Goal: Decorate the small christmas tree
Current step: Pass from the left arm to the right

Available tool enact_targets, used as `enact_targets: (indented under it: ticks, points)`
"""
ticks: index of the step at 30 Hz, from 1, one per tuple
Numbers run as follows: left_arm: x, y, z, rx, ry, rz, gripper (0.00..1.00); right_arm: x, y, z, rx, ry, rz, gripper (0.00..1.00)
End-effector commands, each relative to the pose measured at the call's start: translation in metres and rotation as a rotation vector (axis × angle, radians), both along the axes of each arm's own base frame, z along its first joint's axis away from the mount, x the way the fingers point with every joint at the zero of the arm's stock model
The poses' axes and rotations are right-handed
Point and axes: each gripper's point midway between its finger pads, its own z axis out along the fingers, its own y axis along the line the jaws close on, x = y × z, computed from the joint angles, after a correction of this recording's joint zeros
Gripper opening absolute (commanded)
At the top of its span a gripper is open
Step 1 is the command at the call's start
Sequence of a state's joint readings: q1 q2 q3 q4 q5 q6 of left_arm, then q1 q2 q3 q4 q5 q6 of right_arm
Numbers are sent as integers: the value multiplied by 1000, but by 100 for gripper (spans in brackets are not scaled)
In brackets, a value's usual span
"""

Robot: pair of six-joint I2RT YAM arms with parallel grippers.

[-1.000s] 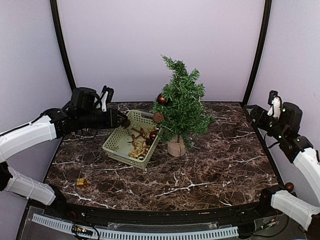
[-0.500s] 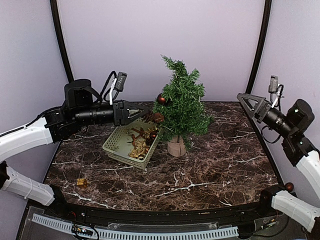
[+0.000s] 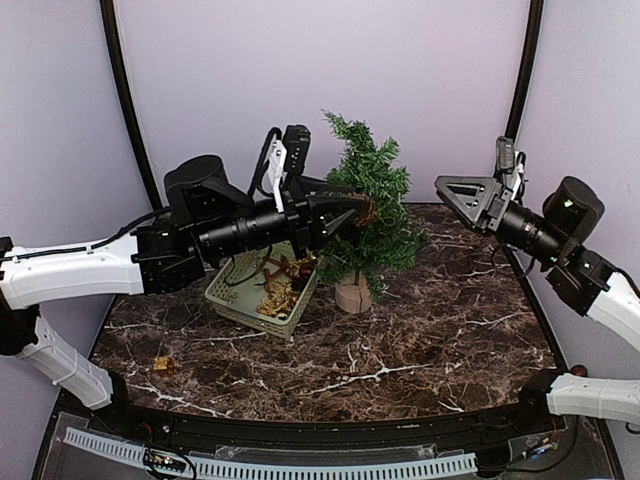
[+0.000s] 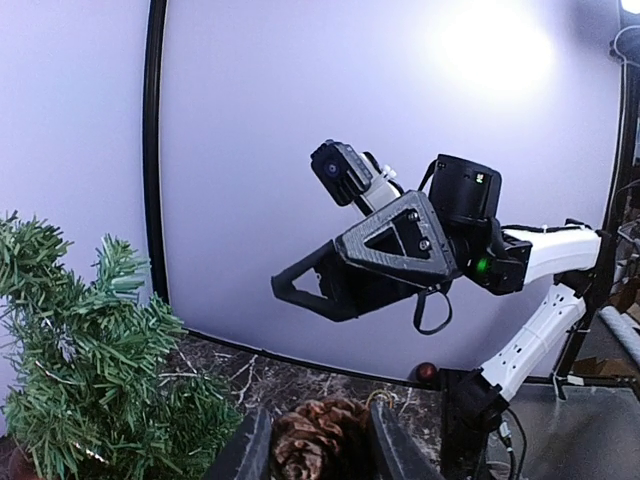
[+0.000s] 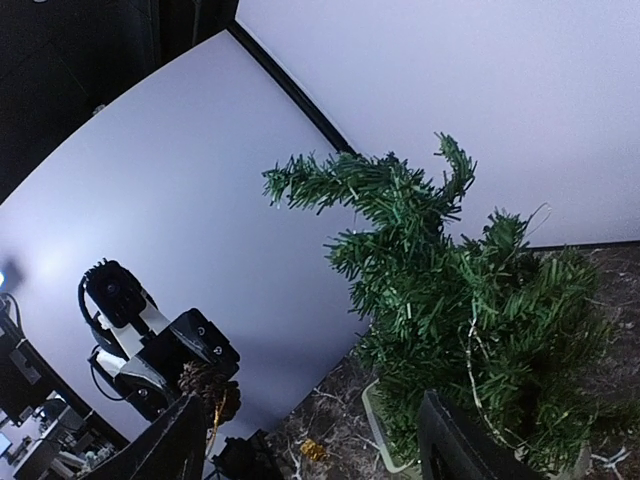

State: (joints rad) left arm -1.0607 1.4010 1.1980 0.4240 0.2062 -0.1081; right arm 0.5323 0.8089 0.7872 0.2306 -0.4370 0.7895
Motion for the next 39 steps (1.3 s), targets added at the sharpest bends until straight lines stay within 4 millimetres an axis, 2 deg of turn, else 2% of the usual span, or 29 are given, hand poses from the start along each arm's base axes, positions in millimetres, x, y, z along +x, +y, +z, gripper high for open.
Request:
enact_targets:
  ticks: [1, 10, 18, 27, 39]
  points:
    - [10, 4, 36, -63, -156, 139, 35, -15, 19, 15, 16, -26, 58, 71]
    - [23, 6, 34, -90, -123, 219, 35, -27, 50, 9, -37, -76, 148, 57]
    - [23, 5, 34, -89, -124, 215, 35, -26, 60, 12, -47, -108, 158, 46]
    - [22, 4, 32, -91, -126, 210, 35, -28, 74, 19, -29, -125, 212, 42]
    - [23, 4, 30, -86, -123, 214, 35, -32, 79, 29, 3, -151, 235, 31]
